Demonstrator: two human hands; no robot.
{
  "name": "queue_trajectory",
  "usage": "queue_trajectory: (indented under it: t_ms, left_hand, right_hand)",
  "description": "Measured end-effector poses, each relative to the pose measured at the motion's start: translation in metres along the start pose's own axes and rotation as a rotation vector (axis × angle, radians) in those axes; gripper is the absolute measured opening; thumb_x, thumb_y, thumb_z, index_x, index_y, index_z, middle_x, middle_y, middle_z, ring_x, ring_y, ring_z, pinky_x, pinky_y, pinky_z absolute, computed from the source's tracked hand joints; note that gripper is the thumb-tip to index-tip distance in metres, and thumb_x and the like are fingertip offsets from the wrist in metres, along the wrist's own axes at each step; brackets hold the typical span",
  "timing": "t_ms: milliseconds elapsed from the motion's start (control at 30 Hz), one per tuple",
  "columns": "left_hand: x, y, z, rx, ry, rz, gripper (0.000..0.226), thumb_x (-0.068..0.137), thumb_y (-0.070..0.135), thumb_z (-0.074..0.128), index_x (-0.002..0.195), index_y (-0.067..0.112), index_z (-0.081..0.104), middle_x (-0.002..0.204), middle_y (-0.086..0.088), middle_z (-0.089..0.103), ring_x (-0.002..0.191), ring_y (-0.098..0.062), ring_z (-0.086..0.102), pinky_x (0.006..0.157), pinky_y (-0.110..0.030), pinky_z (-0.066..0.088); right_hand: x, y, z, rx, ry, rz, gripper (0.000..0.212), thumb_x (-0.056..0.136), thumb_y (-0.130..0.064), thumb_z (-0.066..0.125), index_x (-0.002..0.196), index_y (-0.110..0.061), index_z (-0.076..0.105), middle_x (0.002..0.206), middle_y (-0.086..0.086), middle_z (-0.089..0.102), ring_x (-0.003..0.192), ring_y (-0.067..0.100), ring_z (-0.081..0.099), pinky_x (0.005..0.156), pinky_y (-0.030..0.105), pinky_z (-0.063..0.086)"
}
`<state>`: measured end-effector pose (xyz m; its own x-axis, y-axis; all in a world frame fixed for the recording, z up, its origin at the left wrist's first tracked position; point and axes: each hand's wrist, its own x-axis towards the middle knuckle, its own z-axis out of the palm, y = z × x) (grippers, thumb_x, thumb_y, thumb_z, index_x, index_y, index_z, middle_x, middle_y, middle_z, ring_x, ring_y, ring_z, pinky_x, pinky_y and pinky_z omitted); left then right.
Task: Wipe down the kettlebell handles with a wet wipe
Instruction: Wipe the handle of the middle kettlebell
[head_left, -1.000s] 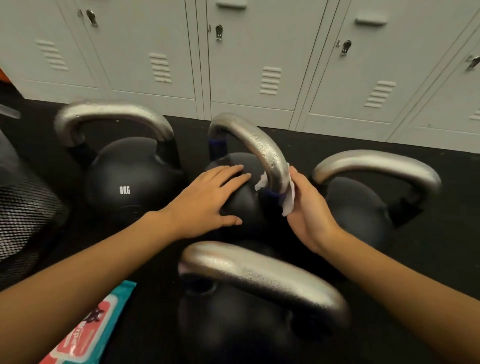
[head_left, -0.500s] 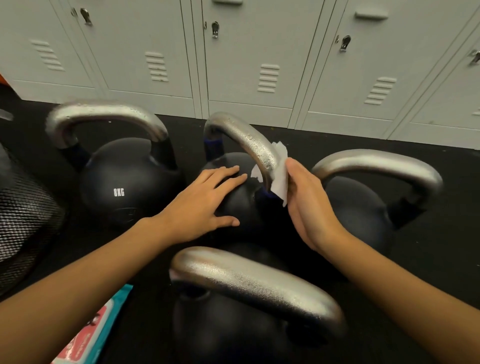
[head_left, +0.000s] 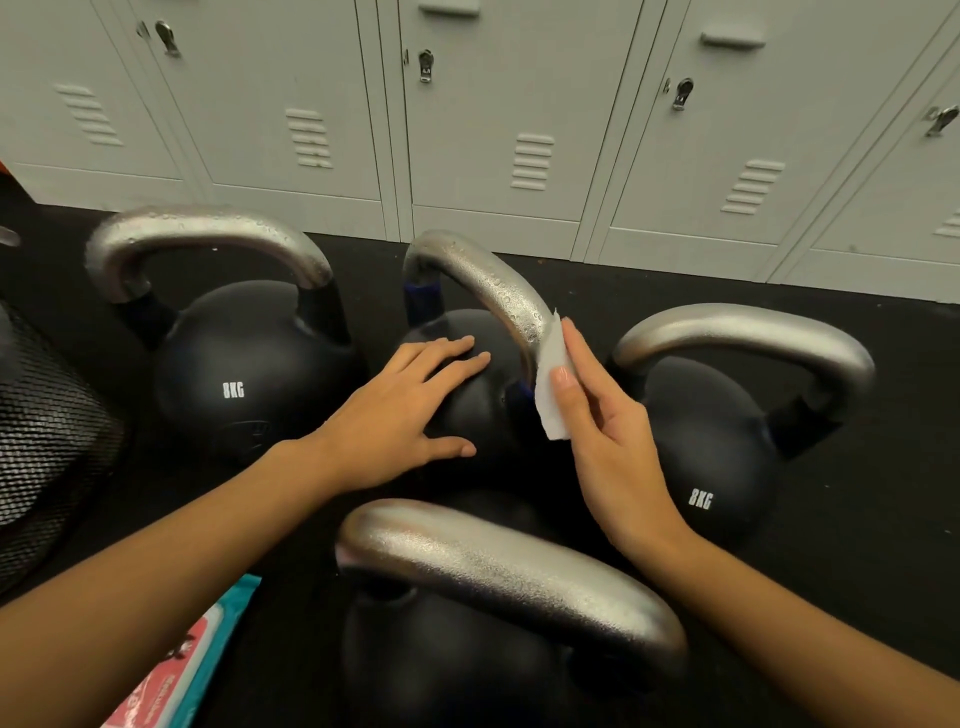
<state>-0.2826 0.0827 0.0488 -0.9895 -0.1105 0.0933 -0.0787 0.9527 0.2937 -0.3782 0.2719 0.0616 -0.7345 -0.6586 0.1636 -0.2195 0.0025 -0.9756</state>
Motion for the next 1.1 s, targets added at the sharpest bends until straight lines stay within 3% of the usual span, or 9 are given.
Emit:
queue_trajectory:
  t_ms: [100, 233, 433, 567, 667, 767, 867, 967, 1100]
  left_hand:
    - [0.000, -0.001, 0.000, -0.003, 0.001, -0.003, 0.089, 0.082, 0.053, 0.065, 0.153, 0.031, 0.016, 0.160, 0.011, 0.011, 0.144, -0.011, 0.007, 0.111, -0.023, 0.013]
    - [-0.001, 0.000, 0.001, -0.002, 0.002, -0.001, 0.089, 0.082, 0.053, 0.065, 0.153, 0.031, 0.016, 0.160, 0.011, 0.012, 0.144, -0.011, 0.008, 0.112, -0.023, 0.012]
    - [0.001, 0.000, 0.001, 0.003, 0.005, -0.008, 0.089, 0.082, 0.053, 0.066, 0.153, 0.031, 0.016, 0.160, 0.010, 0.012, 0.144, -0.011, 0.008, 0.111, -0.023, 0.013]
    - [0.001, -0.001, 0.002, -0.003, 0.000, -0.008, 0.089, 0.082, 0.053, 0.065, 0.153, 0.031, 0.016, 0.160, 0.011, 0.011, 0.144, -0.011, 0.007, 0.111, -0.023, 0.012]
    - [0.001, -0.002, 0.002, -0.006, -0.004, -0.008, 0.089, 0.082, 0.054, 0.064, 0.153, 0.033, 0.014, 0.160, 0.012, 0.010, 0.144, -0.009, 0.006, 0.111, -0.024, 0.013]
    - [0.000, -0.002, 0.003, -0.008, 0.000, -0.005, 0.089, 0.082, 0.054, 0.064, 0.153, 0.032, 0.015, 0.160, 0.011, 0.011, 0.143, -0.010, 0.008, 0.114, -0.027, 0.015]
    - [0.000, -0.002, 0.002, -0.001, 0.002, -0.002, 0.089, 0.082, 0.054, 0.064, 0.153, 0.031, 0.015, 0.160, 0.011, 0.011, 0.143, -0.010, 0.007, 0.114, -0.027, 0.015]
    - [0.000, -0.002, 0.003, -0.001, -0.002, 0.000, 0.088, 0.083, 0.054, 0.063, 0.153, 0.033, 0.013, 0.160, 0.012, 0.009, 0.143, -0.009, 0.004, 0.111, -0.023, 0.011]
    - [-0.001, -0.004, 0.003, -0.007, 0.006, 0.006, 0.088, 0.083, 0.054, 0.064, 0.152, 0.033, 0.014, 0.160, 0.012, 0.010, 0.144, -0.009, 0.006, 0.112, -0.025, 0.015]
  right_hand:
    - [0.012, -0.001, 0.000, -0.015, 0.005, -0.042, 0.044, 0.103, -0.026, 0.045, 0.148, -0.027, 0.039, 0.147, -0.020, 0.045, 0.133, -0.013, 0.038, 0.109, 0.009, 0.031]
    - [0.004, 0.017, 0.001, 0.000, -0.017, 0.025, 0.043, 0.106, -0.032, 0.036, 0.147, -0.022, 0.045, 0.142, -0.010, 0.055, 0.133, -0.001, 0.046, 0.115, 0.026, 0.034]
    - [0.000, 0.016, 0.003, -0.055, 0.009, -0.035, 0.048, 0.102, -0.024, 0.048, 0.145, -0.040, 0.030, 0.147, -0.026, 0.039, 0.136, -0.013, 0.033, 0.112, 0.011, 0.027]
    - [0.018, 0.004, 0.004, -0.039, -0.014, -0.107, 0.046, 0.103, -0.025, 0.047, 0.146, -0.035, 0.034, 0.147, -0.023, 0.041, 0.136, -0.011, 0.035, 0.110, 0.010, 0.029]
    - [0.017, 0.014, 0.005, 0.077, -0.009, -0.001, 0.037, 0.104, -0.041, 0.040, 0.130, -0.023, 0.060, 0.126, 0.002, 0.065, 0.124, 0.015, 0.056, 0.110, 0.033, 0.041]
    - [0.009, 0.028, 0.005, 0.184, 0.000, 0.148, 0.043, 0.095, -0.055, 0.042, 0.099, -0.020, 0.066, 0.117, 0.019, 0.063, 0.120, 0.034, 0.055, 0.110, 0.054, 0.038]
    - [0.017, 0.020, 0.003, 0.200, 0.015, 0.204, 0.040, 0.100, -0.042, 0.039, 0.102, -0.013, 0.067, 0.117, 0.021, 0.064, 0.120, 0.033, 0.056, 0.111, 0.050, 0.039]
    - [0.045, -0.007, 0.005, 0.172, -0.018, 0.253, 0.038, 0.106, -0.028, 0.034, 0.098, -0.027, 0.071, 0.107, 0.010, 0.072, 0.109, 0.022, 0.065, 0.104, 0.037, 0.044]
    - [0.064, -0.014, 0.009, 0.151, -0.051, 0.327, 0.037, 0.104, -0.034, 0.036, 0.112, -0.021, 0.069, 0.110, 0.007, 0.071, 0.109, 0.018, 0.064, 0.107, 0.035, 0.043]
